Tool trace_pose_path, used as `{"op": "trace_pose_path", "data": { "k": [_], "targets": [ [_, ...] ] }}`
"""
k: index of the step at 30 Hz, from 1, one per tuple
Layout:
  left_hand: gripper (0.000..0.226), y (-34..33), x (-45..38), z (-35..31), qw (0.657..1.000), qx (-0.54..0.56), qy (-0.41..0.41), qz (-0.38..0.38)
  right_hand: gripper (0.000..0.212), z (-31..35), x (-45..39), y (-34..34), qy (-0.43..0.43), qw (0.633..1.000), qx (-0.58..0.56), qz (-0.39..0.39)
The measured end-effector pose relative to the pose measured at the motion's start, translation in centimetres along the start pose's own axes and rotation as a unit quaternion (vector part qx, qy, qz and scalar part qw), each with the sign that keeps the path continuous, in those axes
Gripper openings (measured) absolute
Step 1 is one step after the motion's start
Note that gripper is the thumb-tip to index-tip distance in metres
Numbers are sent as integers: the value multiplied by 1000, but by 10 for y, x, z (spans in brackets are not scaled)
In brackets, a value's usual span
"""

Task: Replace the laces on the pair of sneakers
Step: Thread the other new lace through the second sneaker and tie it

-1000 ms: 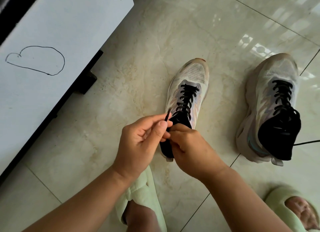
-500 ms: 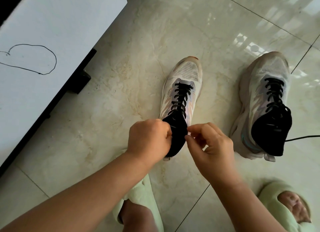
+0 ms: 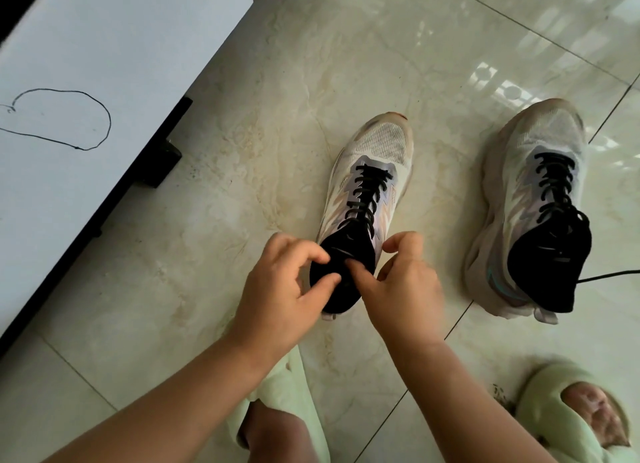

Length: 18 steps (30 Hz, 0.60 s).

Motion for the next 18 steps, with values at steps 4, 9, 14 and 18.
{"op": "trace_pose_path", "data": {
  "k": [4,9,14,18],
  "targets": [
    [19,0,11,2,998,58,-16,-22,30,-1,-9,-10,-126,990,-62,18],
    [27,-5,13,-9,969,-167,-178,34,29,0,-15,-13,-167,980,-104,42],
    [28,-12,-1,-18,965,-181,-181,56,32,-8,-3,0,-95,965,-228,87],
    [9,-6,-2,-11,984,-147,-84,-64,16,-14,11,28,29,987,-158,-4]
  ]
}}
Point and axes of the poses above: each hand's wrist, its own x-axis away from the middle knuckle, its own y-axis out of the back of the hand, z = x × y, the point moved 3 cm from there along -x, towards the middle knuckle, and after that the axes turned 10 degrees about z, right-handed, at the moved point
